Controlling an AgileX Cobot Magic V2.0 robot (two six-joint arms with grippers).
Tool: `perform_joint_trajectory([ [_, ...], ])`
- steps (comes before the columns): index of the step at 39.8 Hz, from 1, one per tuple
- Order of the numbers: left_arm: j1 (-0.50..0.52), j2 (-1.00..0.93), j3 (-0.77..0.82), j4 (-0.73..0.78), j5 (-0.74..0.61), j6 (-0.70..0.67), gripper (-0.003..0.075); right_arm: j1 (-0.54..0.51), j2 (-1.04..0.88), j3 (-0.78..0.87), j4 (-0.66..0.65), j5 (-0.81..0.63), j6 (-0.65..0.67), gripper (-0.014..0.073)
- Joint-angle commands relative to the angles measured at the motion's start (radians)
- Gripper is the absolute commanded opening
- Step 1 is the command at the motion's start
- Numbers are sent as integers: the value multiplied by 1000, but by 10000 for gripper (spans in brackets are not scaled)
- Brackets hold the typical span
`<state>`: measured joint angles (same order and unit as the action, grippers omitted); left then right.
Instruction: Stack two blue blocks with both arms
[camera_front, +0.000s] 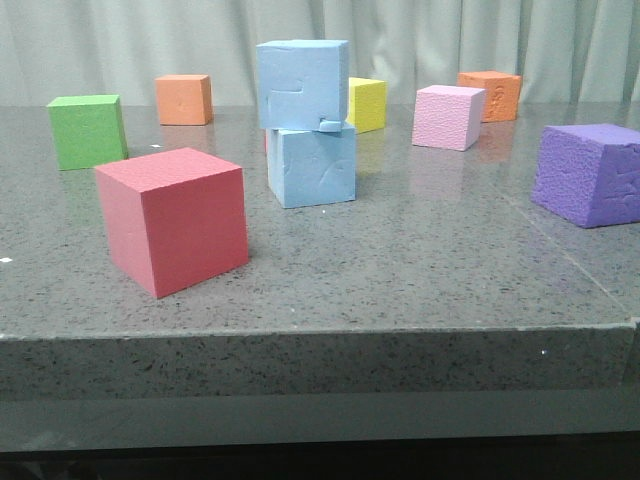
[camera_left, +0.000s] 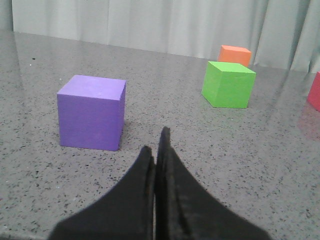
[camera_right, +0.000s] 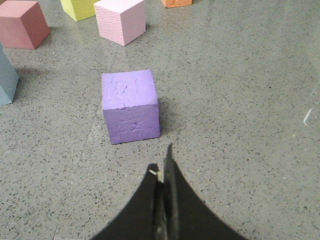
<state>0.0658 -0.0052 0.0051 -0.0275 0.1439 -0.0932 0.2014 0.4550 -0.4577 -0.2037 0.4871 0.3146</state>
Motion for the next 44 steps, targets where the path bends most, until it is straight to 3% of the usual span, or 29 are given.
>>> perform_joint_trajectory([
  [1, 2, -17, 4, -7, -79, 2, -20, -2, 2, -24, -5, -69, -7, -68],
  [17, 2, -17, 4, -7, -79, 2, -20, -2, 2, -24, -32, -69, -7, -68],
  [22, 2, -17, 4, -7, -79, 2, -20, -10, -15, 7, -53, -130, -37, -68],
  [30, 2, -17, 4, -7, -79, 2, -20, -88, -143, 161, 99, -310, -256, -68],
  [35, 2, -17, 4, -7, -79, 2, -20, -142, -261, 266, 204, -329, -359, -68],
  [44, 2, -17, 4, -7, -79, 2, -20, -188, -456, 426, 273, -307, -371, -68],
])
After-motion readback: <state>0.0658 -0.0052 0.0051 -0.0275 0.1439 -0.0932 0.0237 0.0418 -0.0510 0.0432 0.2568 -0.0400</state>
